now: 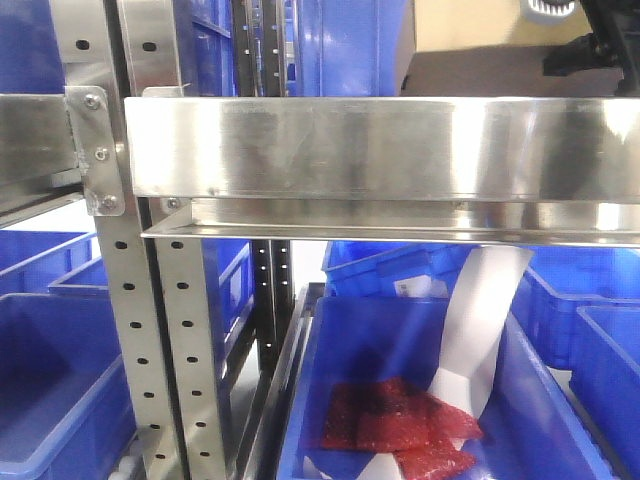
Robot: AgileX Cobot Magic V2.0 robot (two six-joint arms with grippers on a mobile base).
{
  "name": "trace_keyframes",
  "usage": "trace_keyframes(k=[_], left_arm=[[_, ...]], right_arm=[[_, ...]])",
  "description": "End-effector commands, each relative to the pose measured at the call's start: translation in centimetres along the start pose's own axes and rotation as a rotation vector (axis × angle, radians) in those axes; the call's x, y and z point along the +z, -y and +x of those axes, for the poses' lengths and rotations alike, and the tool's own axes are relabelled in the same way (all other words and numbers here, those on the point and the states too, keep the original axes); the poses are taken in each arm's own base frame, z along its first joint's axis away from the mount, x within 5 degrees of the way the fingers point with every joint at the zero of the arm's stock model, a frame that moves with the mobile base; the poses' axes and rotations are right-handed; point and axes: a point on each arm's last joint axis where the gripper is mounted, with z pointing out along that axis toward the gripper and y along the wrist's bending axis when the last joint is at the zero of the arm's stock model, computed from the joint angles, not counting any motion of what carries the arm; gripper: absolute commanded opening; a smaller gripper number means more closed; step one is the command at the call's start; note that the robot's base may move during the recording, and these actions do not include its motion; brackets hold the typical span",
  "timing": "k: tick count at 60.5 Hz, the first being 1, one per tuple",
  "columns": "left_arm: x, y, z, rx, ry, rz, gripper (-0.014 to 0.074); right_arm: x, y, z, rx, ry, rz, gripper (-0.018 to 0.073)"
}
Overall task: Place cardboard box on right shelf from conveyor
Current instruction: 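Raise the held box with the right gripper above the shelf edge, then lower the box flat onto the shelf and open the right gripper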
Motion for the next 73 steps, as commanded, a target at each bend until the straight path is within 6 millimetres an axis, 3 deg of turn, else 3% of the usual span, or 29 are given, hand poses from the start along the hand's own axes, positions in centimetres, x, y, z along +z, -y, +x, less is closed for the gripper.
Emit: trace_keyframes(k=[1,11,16,39,64,73], left_arm=[[-0.1,0.0,-0.9,-0.007,0.091,0.004,-0.0119],[-0.1,0.0,-0.9,-0.007,0.091,0.004,-0.0119],[-0.1,0.0,-0.9,-0.007,0.091,0.004,-0.0119],[-0.1,0.0,-0.9,-0.007,0.091,0.004,-0.0119],[-0.1,0.0,-0.9,-0.007,0.091,0.004,-0.0119],[-0.1,0.0,-0.9,-0.007,0.091,0.004,-0.0119]], right_arm=[[-1.0,1.8,-0.2,0.023,-0.002,0.062,0.0216],[-1.0,1.8,-0.4,0.060,0.021,0.061,0.0541],[-1.0,1.8,-0.3,0.061,0.004,0.062,0.0594],[-1.3,1.4,-0.6,0.080,0.045,0.053,0.0594],[-4.8,0.2,-0.9,0.096,0.062,0.071,0.0594],[-6.4,0.5,-0.4,0.209,0.018,0.105,0.0576]])
